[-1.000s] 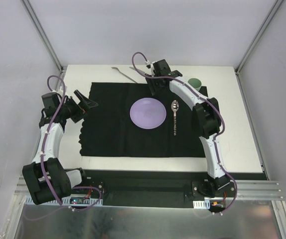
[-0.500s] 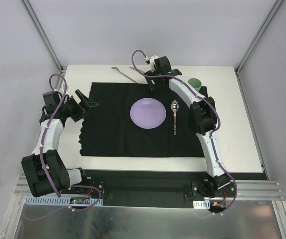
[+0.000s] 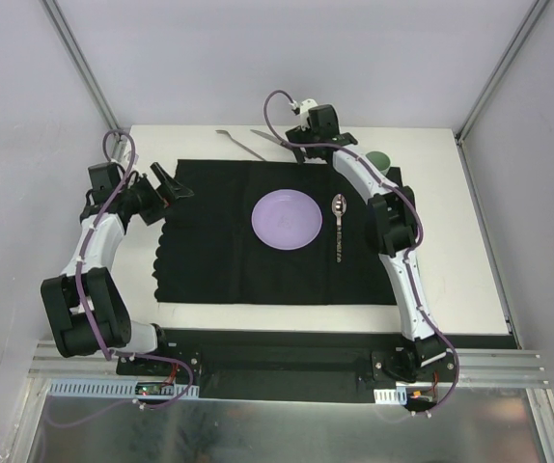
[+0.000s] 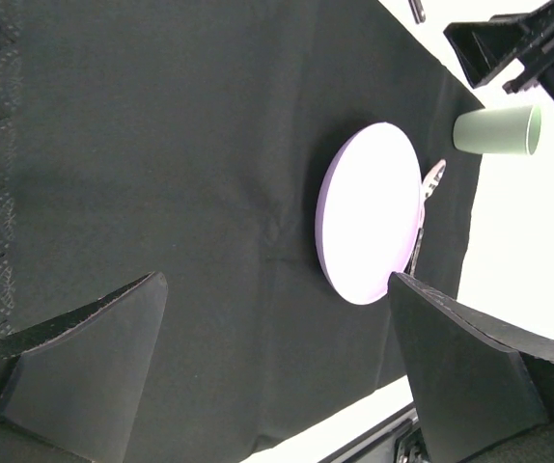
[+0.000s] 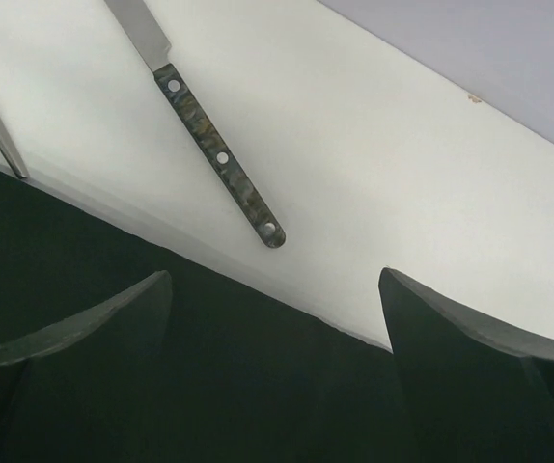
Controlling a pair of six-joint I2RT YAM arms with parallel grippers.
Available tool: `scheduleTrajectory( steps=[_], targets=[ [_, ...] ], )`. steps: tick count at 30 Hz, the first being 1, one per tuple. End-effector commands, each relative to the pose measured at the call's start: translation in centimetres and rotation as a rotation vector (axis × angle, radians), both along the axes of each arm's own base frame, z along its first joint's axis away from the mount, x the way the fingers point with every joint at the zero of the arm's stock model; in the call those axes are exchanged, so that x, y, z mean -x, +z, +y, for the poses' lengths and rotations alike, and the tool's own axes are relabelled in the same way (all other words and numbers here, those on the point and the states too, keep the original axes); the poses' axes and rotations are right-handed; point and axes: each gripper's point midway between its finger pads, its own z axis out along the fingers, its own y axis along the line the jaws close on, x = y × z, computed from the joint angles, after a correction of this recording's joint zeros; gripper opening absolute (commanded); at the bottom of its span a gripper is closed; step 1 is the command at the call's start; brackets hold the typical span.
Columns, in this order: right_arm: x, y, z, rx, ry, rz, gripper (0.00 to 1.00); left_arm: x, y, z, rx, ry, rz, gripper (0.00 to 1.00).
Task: Set the dinner table for one person
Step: Move the fork to the center of the board.
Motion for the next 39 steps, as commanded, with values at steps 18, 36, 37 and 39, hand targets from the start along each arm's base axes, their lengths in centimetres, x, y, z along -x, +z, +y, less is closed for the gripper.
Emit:
scheduleTrajectory(
  steps=[18, 36, 37, 39],
  targets=[
    [1.2, 18.3, 0.7, -0.235, 0.035, -0.330, 0.92, -7.8, 4.5, -6.6, -0.084, -0.216, -0.157, 0.99],
    [21.2, 26.9, -4.4, -0.477, 0.085, -0.314, 0.93, -23.9, -3.9, -11.8, -0.250, -0.163, -0.124, 0.95],
    [22.0, 26.7, -4.7, -0.477, 0.088, -0.306, 0.93, -24.3, -4.1, -11.8, -0.259, -0.153, -0.124, 0.95],
    [23.9, 25.6, -5.3, -0.468, 0.092, -0.275, 0.93, -25.5, -4.5, -12.1, -0.294, -0.126, -0.136, 0.95]
  ],
)
